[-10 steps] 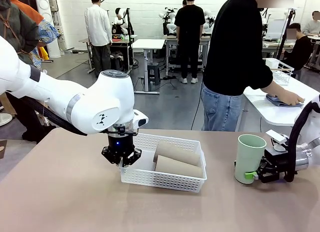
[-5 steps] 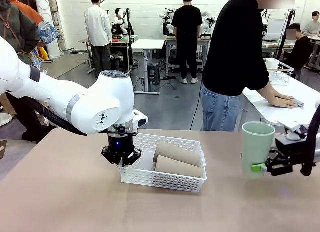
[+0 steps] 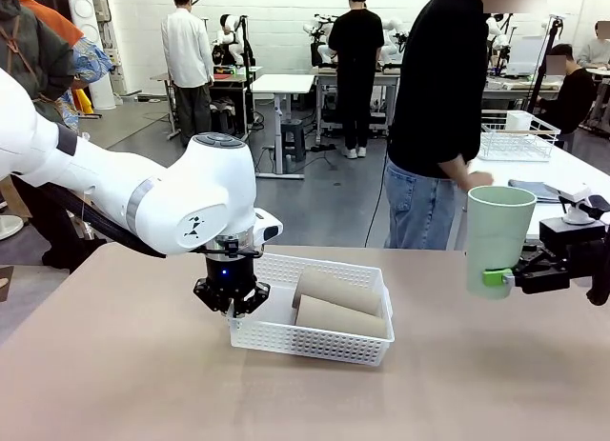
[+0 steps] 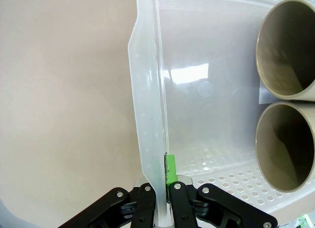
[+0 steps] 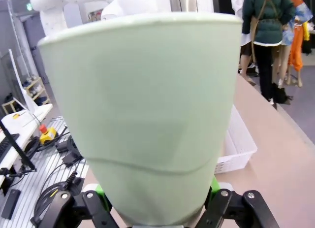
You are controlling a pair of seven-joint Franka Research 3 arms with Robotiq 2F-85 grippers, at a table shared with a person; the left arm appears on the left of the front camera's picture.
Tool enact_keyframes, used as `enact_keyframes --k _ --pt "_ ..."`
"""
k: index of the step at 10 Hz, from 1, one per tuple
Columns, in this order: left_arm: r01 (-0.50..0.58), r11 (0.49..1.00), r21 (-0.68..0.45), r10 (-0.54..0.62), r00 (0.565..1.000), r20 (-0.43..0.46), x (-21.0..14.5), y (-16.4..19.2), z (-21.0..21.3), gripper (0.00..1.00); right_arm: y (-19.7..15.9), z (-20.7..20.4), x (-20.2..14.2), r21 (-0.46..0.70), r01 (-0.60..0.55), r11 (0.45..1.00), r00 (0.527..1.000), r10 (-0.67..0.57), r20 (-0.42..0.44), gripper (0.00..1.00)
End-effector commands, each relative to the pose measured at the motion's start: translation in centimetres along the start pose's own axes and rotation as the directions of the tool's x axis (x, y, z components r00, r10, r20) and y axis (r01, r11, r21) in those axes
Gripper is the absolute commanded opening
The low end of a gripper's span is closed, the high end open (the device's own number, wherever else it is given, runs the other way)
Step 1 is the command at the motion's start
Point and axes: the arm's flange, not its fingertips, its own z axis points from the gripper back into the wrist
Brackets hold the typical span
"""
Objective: Clean and organize the cups into the basket.
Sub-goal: Pick up the Reusable plastic cup from the right side of the table and stack it inside the Organizing basket in the center of the table.
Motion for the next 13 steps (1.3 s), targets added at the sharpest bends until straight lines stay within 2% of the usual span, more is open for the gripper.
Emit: enact_keyframes --k 1,5,6,7,8,10,12,13 --pt "-0.002 1.0 0.006 0.002 1.0 0.009 -0.1 -0.2 0.1 0.0 0.1 0.0 -0.4 0.015 0.0 1.0 1.0 0.0 -0.008 0.0" --pt "-0.002 1.0 0.006 0.002 1.0 0.009 -0.1 -0.2 0.1 0.0 0.1 0.0 -0.4 0.015 0.0 1.0 1.0 0.0 -0.008 0.0" --pt "-0.002 1.0 0.006 0.002 1.0 0.009 -0.1 -0.2 0.1 0.0 0.0 0.0 -0.2 0.004 0.003 1.0 1.0 -0.003 -0.004 0.8" --pt "-0.002 1.0 0.006 0.002 1.0 0.009 -0.1 -0.2 0.1 0.0 0.8 -1.7 2.7 0.034 -0.064 0.997 0.99 0.068 -0.127 0.8" --pt "-0.002 1.0 0.006 0.002 1.0 0.009 -0.1 -0.2 0.1 0.0 0.3 -4.0 5.8 0.062 -0.09 0.994 0.972 0.101 -0.213 0.8" --pt "-0.002 1.0 0.006 0.002 1.0 0.009 -0.1 -0.2 0.1 0.0 -2.3 -9.8 11.1 0.091 -0.069 0.993 0.932 0.096 -0.35 0.8" --pt "-0.002 1.0 0.006 0.002 1.0 0.009 -0.1 -0.2 0.1 0.0 -5.0 -15.7 13.0 0.089 0.01 0.996 0.86 0.037 -0.509 0.8" --pt "-0.002 1.0 0.006 0.002 1.0 0.009 -0.1 -0.2 0.1 0.0 -6.2 -18.6 13.1 0.074 0.026 0.997 0.8 0.024 -0.6 0.8"
